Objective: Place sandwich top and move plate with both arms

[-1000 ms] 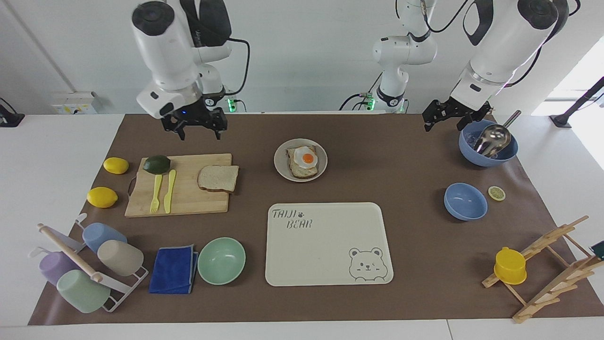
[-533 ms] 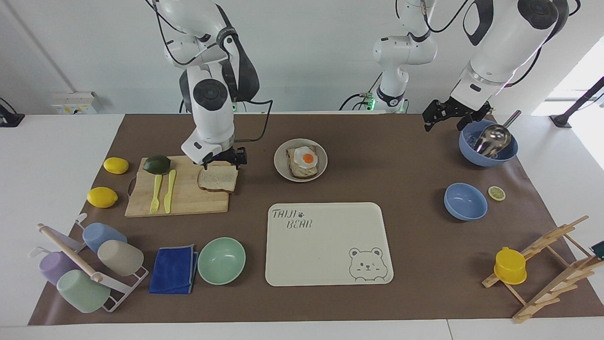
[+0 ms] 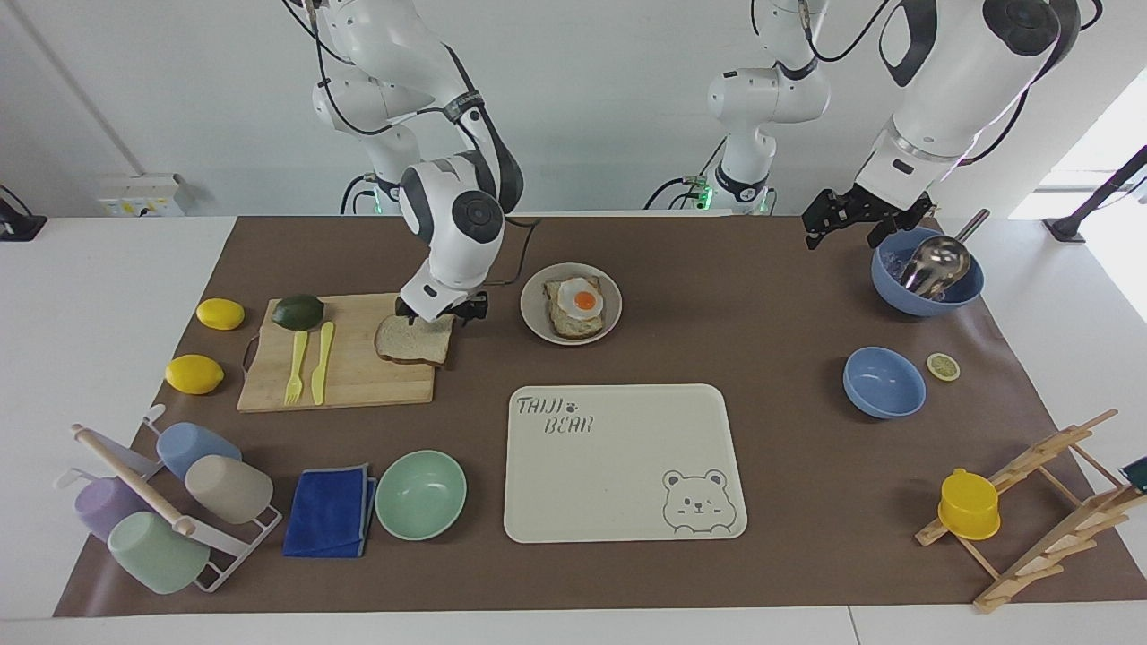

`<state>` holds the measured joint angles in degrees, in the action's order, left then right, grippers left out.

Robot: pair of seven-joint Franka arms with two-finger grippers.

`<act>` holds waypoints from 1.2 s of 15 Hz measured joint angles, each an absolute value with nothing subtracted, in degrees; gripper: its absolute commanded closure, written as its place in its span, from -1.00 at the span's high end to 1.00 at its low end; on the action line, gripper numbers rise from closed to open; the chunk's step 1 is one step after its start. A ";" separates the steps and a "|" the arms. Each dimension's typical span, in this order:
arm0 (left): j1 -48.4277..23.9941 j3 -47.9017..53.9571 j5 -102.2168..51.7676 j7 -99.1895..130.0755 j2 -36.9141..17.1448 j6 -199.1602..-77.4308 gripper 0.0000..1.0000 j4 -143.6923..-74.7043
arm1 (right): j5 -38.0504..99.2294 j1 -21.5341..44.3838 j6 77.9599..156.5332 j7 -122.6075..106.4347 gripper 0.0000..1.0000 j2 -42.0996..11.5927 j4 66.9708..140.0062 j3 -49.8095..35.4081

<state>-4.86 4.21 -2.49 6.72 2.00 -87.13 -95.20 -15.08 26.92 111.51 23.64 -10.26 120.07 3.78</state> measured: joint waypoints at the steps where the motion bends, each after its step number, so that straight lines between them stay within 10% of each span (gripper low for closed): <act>1: -4.86 4.21 -2.49 6.72 2.00 -87.13 1.00 -95.20 | -15.08 27.14 111.55 23.64 0.97 -10.75 120.20 3.77; 13: -4.86 4.21 -2.49 6.72 2.00 -87.13 1.00 -95.20 | -19.47 27.42 114.97 23.64 0.70 -12.07 122.58 3.76; 18: -4.86 4.21 -2.49 6.72 2.00 -87.13 1.00 -95.20 | -19.47 27.56 114.95 23.64 -1.00 -12.00 122.54 3.71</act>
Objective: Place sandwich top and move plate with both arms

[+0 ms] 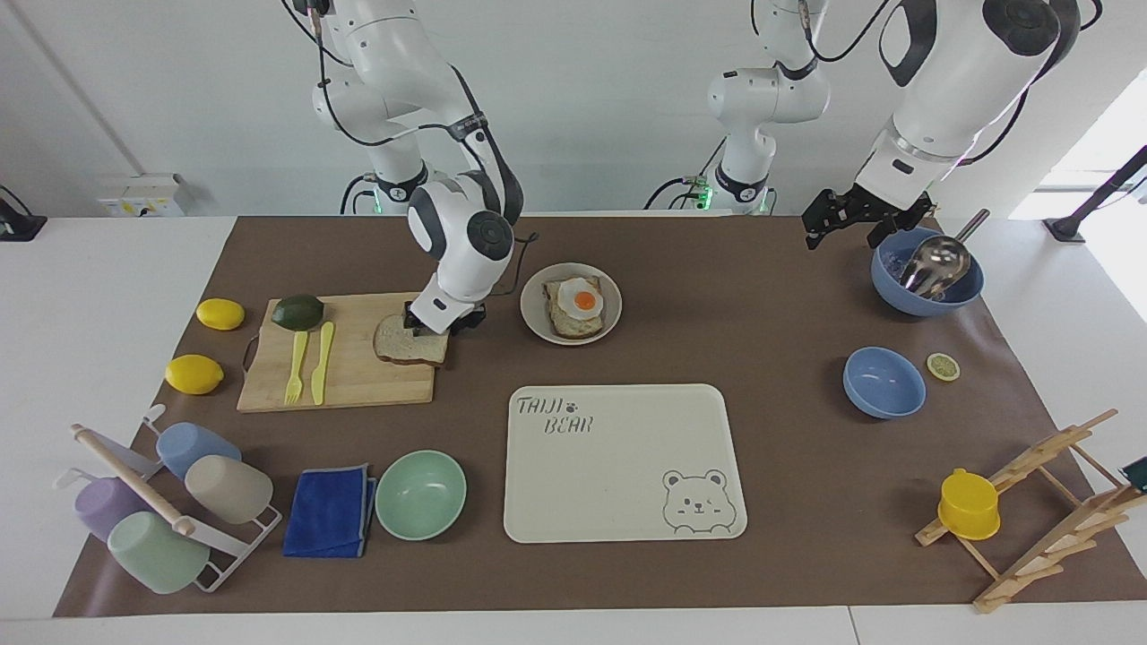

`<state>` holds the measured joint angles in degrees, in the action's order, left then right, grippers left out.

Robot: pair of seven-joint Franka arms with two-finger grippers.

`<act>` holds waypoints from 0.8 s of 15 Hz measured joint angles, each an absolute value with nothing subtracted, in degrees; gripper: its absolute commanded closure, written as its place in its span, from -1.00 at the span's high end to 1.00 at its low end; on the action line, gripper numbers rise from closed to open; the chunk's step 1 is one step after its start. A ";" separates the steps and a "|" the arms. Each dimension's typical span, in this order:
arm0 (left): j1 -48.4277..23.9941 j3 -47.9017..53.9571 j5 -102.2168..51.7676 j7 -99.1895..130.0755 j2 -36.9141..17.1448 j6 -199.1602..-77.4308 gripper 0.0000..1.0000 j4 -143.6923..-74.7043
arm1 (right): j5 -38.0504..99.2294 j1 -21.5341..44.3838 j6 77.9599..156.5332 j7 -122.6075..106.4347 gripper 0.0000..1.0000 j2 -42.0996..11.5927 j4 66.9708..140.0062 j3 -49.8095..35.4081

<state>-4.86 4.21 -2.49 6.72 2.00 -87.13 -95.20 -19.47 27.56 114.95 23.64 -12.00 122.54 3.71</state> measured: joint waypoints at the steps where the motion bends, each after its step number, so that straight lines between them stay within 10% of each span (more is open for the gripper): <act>1: -4.86 4.21 -2.49 6.72 2.00 -87.13 1.00 -95.20 | -19.49 27.69 114.80 23.64 -1.00 -11.78 122.40 3.63; 12: -4.86 4.21 -2.49 6.72 2.00 -87.13 1.00 -95.20 | -19.74 39.07 100.26 23.70 -1.00 -11.03 109.06 0.42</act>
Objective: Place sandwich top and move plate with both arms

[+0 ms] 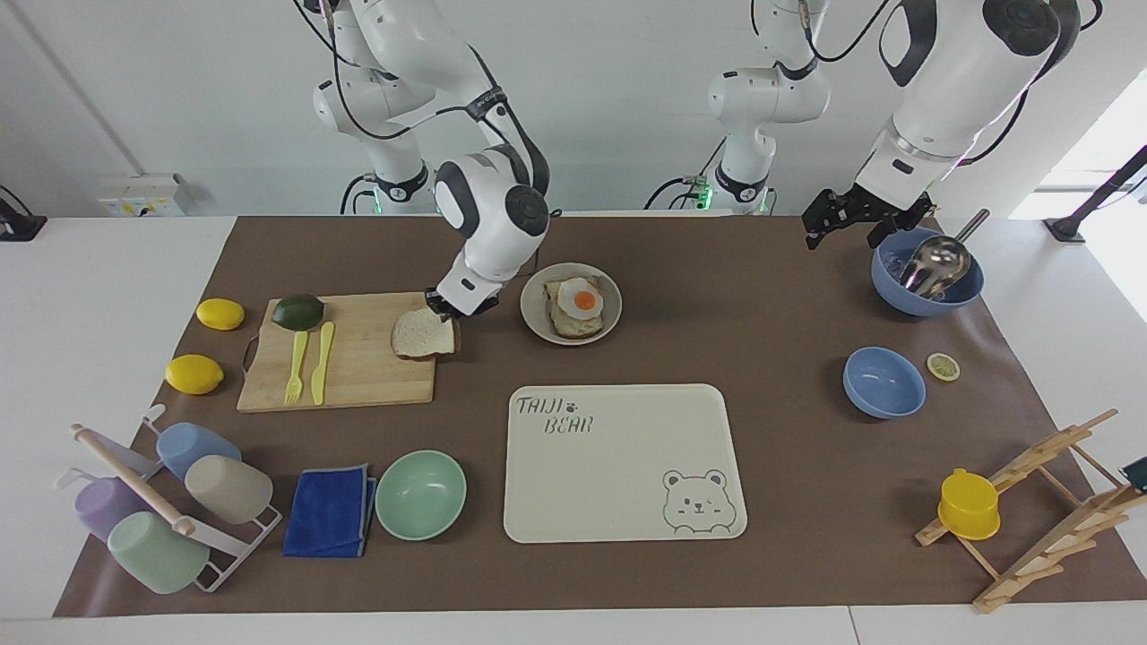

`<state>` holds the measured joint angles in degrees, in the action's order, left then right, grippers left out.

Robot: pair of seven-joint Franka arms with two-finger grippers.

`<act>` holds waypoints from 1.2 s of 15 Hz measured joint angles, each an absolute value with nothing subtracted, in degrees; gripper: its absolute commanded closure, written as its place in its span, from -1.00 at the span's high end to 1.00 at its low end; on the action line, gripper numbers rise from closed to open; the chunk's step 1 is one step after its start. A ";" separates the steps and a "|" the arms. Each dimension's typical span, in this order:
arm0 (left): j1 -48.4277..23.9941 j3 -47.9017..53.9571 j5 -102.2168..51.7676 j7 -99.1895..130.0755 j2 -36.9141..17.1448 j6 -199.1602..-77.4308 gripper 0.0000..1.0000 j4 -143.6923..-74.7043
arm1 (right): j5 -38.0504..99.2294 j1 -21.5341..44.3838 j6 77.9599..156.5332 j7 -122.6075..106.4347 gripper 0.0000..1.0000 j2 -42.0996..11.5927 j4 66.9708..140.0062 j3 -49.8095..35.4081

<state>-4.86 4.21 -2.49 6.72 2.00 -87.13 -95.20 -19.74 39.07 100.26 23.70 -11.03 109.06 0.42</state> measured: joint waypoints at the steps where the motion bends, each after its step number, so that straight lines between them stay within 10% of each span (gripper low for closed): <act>1: -4.86 4.21 -2.49 6.72 2.00 -87.13 1.00 -95.20 | -18.58 41.14 100.09 24.33 -1.00 -11.04 107.66 -0.36; 15: -4.86 4.21 -2.49 6.72 2.00 -87.13 1.00 -95.20 | -14.79 49.83 110.53 31.67 -1.00 -15.11 106.21 -0.89; 18: -4.86 4.21 -2.49 6.72 2.00 -87.13 1.00 -95.20 | -14.65 50.06 113.20 32.10 0.08 -15.29 107.48 -0.90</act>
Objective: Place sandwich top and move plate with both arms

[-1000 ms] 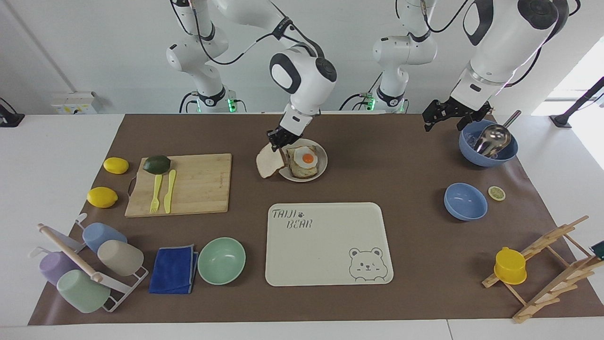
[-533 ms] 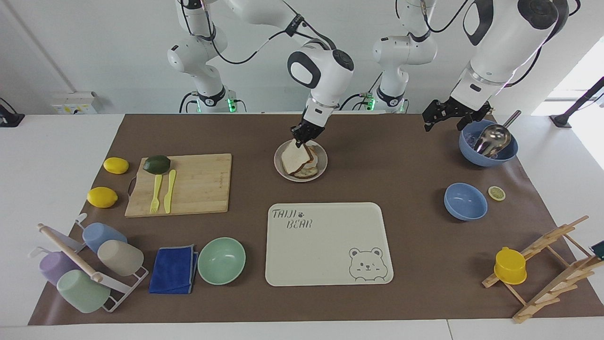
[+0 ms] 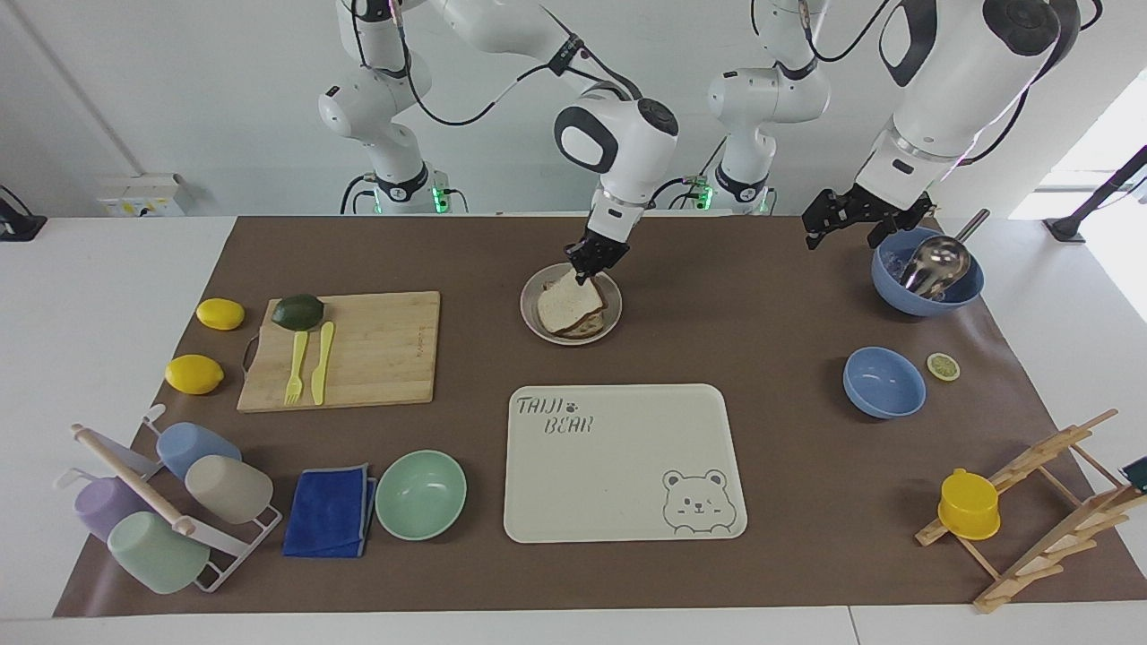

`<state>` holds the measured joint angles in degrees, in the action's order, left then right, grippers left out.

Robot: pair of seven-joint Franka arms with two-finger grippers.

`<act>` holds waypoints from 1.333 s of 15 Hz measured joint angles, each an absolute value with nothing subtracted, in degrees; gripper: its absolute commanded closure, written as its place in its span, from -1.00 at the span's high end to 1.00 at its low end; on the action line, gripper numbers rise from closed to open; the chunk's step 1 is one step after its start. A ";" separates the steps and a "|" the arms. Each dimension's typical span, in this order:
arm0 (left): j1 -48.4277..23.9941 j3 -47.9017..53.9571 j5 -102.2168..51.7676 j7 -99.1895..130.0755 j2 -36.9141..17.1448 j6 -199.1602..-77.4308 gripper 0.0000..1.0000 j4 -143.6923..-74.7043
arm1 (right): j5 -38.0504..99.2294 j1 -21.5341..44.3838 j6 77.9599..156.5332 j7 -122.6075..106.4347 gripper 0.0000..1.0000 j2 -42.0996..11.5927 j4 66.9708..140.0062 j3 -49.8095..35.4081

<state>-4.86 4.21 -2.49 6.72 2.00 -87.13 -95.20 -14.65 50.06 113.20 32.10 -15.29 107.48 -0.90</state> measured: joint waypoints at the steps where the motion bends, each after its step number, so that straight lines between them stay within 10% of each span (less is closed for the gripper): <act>1: -4.86 4.21 -2.49 6.72 2.00 -87.13 1.00 -95.20 | -14.36 50.06 114.40 32.11 0.70 -15.29 108.25 -0.90; 2: -4.86 4.21 -2.49 6.72 2.00 -87.13 1.00 -95.20 | -13.57 50.06 115.40 32.12 1.00 -15.30 108.95 -0.90; 9: -4.86 4.21 -2.49 6.72 2.00 -87.13 1.00 -95.20 | -9.54 47.21 116.33 32.56 1.00 -12.33 107.77 -0.45; 20: -4.86 4.21 -2.49 6.72 2.00 -87.13 1.00 -95.20 | -0.05 10.62 93.65 9.51 1.00 5.08 102.63 2.92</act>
